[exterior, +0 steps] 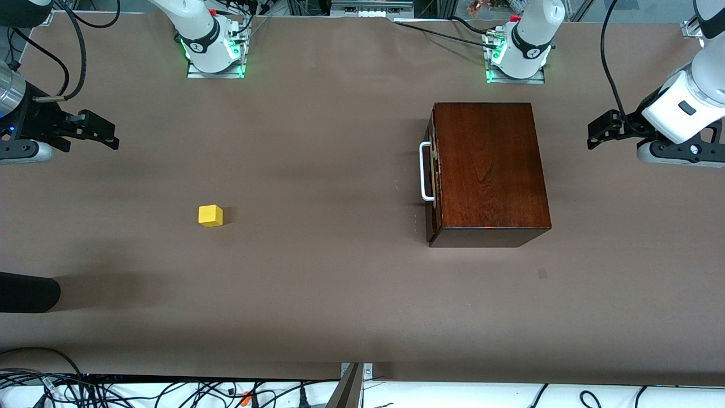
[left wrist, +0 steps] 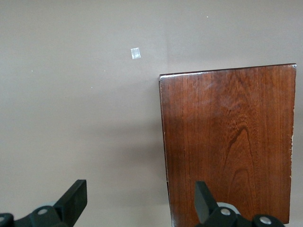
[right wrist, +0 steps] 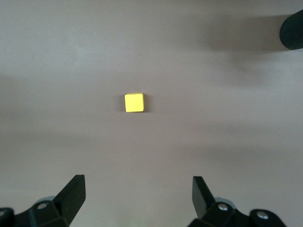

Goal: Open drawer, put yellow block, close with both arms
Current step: 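Start moving the left gripper from rest toward the wooden box, then reach the left gripper to the white drawer handle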

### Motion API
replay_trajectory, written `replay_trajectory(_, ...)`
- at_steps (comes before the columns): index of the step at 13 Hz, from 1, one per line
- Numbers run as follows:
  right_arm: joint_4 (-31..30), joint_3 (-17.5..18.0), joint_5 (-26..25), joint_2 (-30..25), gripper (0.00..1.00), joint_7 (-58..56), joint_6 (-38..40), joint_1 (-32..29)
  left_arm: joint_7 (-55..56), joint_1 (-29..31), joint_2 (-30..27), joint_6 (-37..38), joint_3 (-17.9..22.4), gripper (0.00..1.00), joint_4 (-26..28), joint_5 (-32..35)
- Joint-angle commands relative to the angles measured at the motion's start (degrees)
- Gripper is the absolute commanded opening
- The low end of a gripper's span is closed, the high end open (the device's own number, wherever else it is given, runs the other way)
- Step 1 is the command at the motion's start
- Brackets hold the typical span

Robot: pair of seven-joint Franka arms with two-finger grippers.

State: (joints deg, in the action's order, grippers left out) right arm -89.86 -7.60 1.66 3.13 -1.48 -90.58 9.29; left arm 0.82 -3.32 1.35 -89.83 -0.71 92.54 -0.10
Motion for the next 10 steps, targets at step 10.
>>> replay_trajectory(10,1.8,0.2,2.6,0.9,1.00,-2.3,0.8,-1.8,12.5,-14.2,14.3,0.3,-5.8,1.00,-9.0,-0.2)
